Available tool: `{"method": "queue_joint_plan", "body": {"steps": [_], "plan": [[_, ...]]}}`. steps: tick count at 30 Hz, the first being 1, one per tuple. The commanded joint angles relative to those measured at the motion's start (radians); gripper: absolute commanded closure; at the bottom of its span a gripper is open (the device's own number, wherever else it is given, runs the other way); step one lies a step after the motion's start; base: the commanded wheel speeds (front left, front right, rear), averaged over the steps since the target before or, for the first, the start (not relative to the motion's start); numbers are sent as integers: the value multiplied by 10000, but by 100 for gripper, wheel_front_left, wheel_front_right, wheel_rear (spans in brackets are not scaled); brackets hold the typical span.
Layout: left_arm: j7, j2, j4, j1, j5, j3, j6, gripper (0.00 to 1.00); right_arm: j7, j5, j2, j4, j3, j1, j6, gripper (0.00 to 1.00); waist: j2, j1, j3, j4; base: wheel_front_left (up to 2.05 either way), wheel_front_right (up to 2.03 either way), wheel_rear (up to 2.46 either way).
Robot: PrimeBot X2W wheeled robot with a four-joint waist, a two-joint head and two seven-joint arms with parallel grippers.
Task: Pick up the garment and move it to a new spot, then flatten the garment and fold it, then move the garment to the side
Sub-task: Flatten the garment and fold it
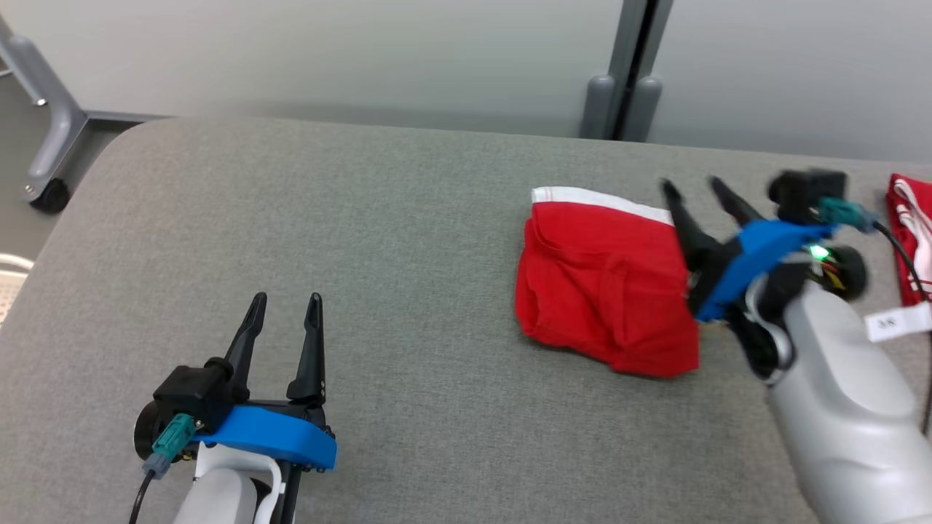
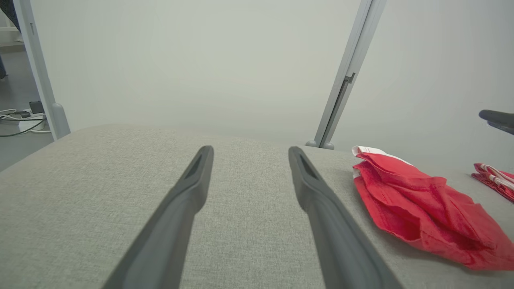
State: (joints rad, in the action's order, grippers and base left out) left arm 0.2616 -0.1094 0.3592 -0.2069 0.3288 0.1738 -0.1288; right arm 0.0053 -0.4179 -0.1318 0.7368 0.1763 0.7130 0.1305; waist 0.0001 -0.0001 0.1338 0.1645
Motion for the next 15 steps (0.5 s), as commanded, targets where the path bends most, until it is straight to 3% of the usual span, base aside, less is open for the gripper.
{"method": "queue_joint_plan", "body": {"steps": [1, 5, 6, 7, 15], "plan": [[42, -74, 3, 102, -67, -20, -19, 0, -15, 1066, -252, 146, -653, -527, 5, 0, -1, 1, -178, -227, 0, 0, 0], [42, -126, 43, 12, -37, 37, -19, 0, 173, 2901, -334, 341, -1493, -1269, 4, 0, -1, 1, -170, -306, 0, 0, 0], [42, -130, 46, -25, -29, 58, -19, 0, 183, 3315, -254, 338, -1605, -1390, 5, 52, -1, 1, -150, -306, 0, 0, 0], [42, -135, 38, -63, -11, 77, -19, 0, 223, 3599, -76, 346, -1689, -1510, 5, 97, -1, 1, -115, -307, 0, 0, 0], [42, -191, 58, -313, 91, 186, -19, 0, 243, 4982, 736, 651, -944, -1476, 4, 100, -1, 1, 226, -208, 0, 0, 0]]}}
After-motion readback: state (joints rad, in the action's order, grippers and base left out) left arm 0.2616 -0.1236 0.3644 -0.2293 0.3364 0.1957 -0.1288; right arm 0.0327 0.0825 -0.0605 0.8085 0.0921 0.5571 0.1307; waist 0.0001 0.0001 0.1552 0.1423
